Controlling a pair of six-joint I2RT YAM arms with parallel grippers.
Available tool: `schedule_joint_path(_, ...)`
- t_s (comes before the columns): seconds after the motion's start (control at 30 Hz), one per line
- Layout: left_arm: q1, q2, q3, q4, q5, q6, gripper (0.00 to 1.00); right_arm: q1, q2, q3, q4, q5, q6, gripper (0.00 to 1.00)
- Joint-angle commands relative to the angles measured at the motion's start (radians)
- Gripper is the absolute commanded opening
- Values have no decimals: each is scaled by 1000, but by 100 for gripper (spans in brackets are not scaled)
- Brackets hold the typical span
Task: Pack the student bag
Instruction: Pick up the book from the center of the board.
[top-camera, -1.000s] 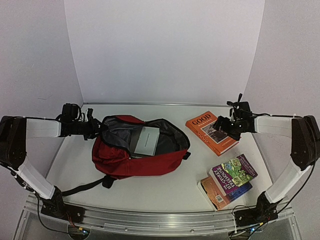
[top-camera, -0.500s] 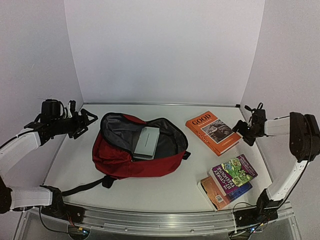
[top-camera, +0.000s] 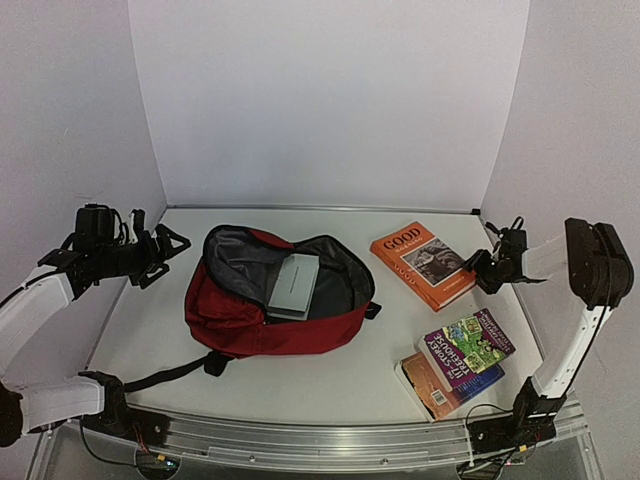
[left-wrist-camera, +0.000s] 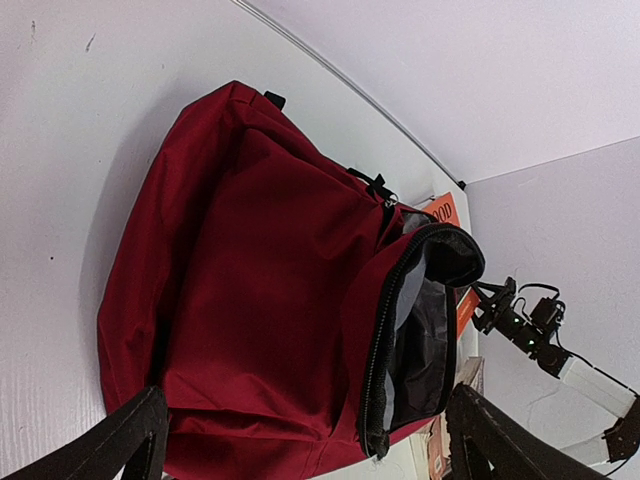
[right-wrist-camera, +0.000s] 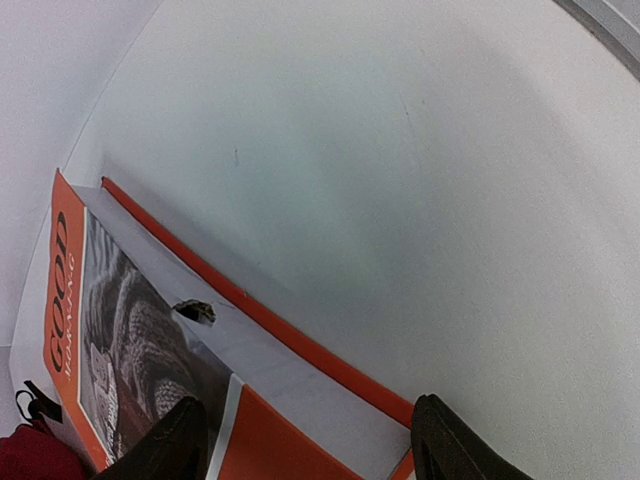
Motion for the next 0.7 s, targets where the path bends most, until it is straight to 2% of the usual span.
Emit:
schedule_joint_path(0.0, 5, -6, 23, -12, -3, 8, 97, 2, 18, -18, 70, 2, 21, 55)
schedule_joint_path(0.07, 4, -5, 20, -6, 1, 6, 97, 2, 18, -21, 76, 8, 21, 45)
schedule_joint_path(0.2, 4, 1, 13, -2, 9, 4, 97, 2, 16, -28, 86, -1, 27, 31)
schedule_joint_path(0.57, 5, -13, 25, 3, 37, -7, 97, 2, -87, -80, 103, -23, 67, 10)
schedule_joint_path(0.67, 5, -16, 37, 8, 47, -20, 97, 2, -138, -97, 106, -30, 87, 7)
